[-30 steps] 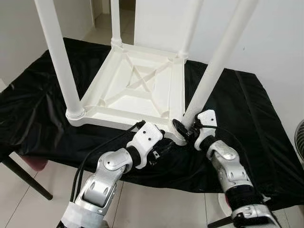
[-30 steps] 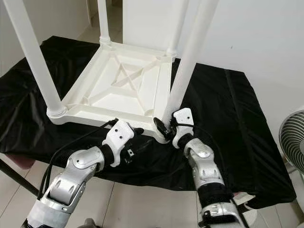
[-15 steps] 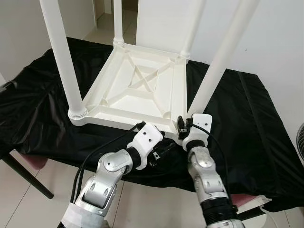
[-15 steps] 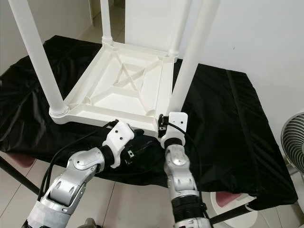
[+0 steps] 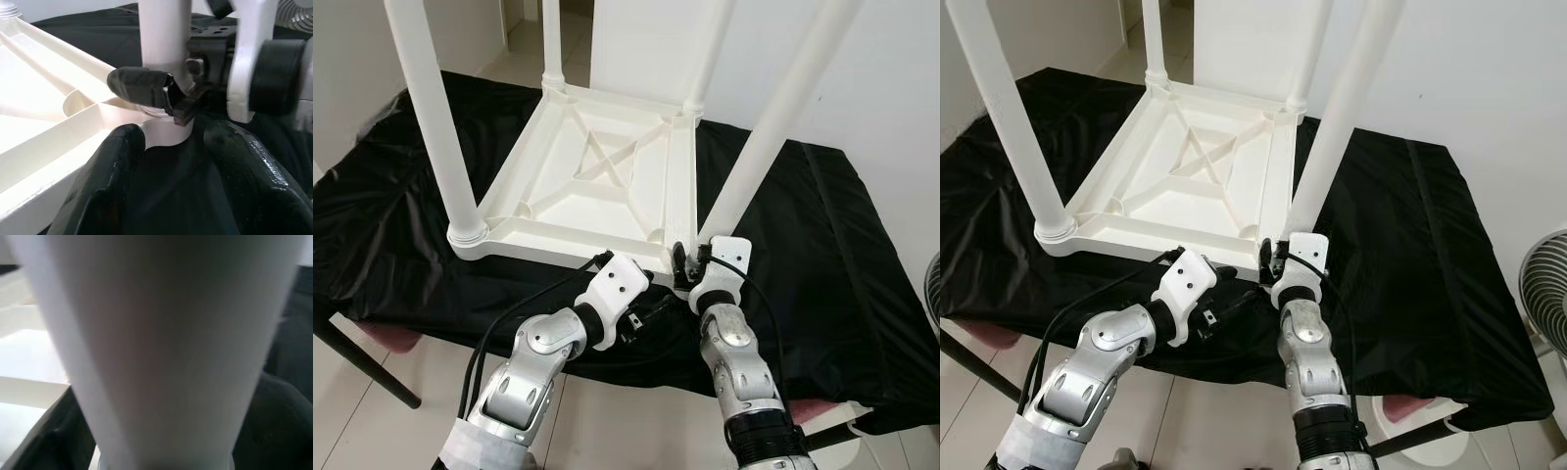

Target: Building children table

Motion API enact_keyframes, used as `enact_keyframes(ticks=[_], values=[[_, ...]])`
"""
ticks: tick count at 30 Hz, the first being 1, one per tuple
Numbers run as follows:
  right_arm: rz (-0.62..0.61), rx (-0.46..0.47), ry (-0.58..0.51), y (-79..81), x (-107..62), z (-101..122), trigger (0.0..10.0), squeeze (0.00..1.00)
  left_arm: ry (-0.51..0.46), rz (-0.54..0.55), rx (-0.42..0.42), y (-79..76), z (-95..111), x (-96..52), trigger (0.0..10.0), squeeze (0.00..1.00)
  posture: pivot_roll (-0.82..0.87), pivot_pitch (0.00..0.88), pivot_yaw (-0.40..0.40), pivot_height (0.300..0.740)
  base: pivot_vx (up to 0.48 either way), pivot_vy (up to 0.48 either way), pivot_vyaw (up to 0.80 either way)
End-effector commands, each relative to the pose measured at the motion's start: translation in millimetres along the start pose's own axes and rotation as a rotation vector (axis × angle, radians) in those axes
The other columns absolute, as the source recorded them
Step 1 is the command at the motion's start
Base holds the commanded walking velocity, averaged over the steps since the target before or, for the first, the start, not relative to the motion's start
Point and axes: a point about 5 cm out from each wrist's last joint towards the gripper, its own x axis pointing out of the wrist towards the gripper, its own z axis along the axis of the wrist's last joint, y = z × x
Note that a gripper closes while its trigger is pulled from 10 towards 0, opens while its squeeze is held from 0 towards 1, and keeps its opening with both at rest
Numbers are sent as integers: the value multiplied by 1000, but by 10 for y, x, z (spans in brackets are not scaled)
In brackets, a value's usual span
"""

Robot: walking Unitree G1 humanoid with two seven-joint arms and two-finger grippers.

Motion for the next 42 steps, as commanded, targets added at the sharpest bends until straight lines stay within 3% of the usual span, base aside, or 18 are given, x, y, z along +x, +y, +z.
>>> enact_keyframes(ticks=[1, 6, 10, 11, 12, 13, 23, 24, 26, 39, 40, 42], values=[[78, 6, 19, -111, 1, 2, 10000, 1000, 8, 46, -6, 1, -7, 8, 10000, 0, 130, 75, -93, 740, 0, 0, 0], [210, -32, 24, -192, -6, 26, 10000, 1000, 8, 47, -4, 6, -3, 13, 10000, 0, 129, 75, -91, 740, 0, 0, 0], [356, -115, 34, -362, 40, 102, 10000, 1000, 8, 47, 1, 21, 2, 16, 10000, 0, 130, 76, -85, 740, 0, 0, 0], [407, -139, 37, -399, 51, 127, 10000, 588, 8, 46, 2, 25, 3, 17, 10000, 0, 130, 75, -85, 740, 0, 0, 0], [407, -139, 37, -399, 51, 127, 10000, 588, 8, 46, 2, 25, 3, 17, 10000, 0, 130, 75, -85, 740, 0, 0, 0], [449, -164, 37, -414, 61, 146, 10000, 0, 9, 45, 4, 27, 2, 17, 10000, 0, 129, 74, -82, 740, 0, 0, 0], [649, -257, 77, -395, 113, 141, 10000, 0, 14, 42, 17, 39, 3, 15, 10000, 0, 136, 69, -75, 740, 0, 0, 0], [672, -271, 93, -386, 123, 110, 7333, 0, 14, 41, 19, 39, 4, 15, 10000, 0, 138, 67, -72, 740, 0, 0, 0], [704, -275, 120, -372, 130, 59, 0, 0, 14, 41, 20, 41, 9, 15, 10000, 0, 139, 69, -73, 740, 0, 0, 0], [756, -254, 140, -413, 92, -16, 0, 0, 16, 44, 19, 43, 10, 0, 10000, 0, 144, 73, -72, 740, 0, 0, 0], [720, -254, 129, -418, 95, -17, 2980, 0, 17, 42, 19, 44, 10, -2, 10000, 0, 144, 74, -71, 740, 0, 0, 0], [702, -254, 123, -417, 96, -16, 2980, 0, 17, 42, 19, 44, 10, -3, 10000, 0, 144, 74, -71, 740, 0, 0, 0]])
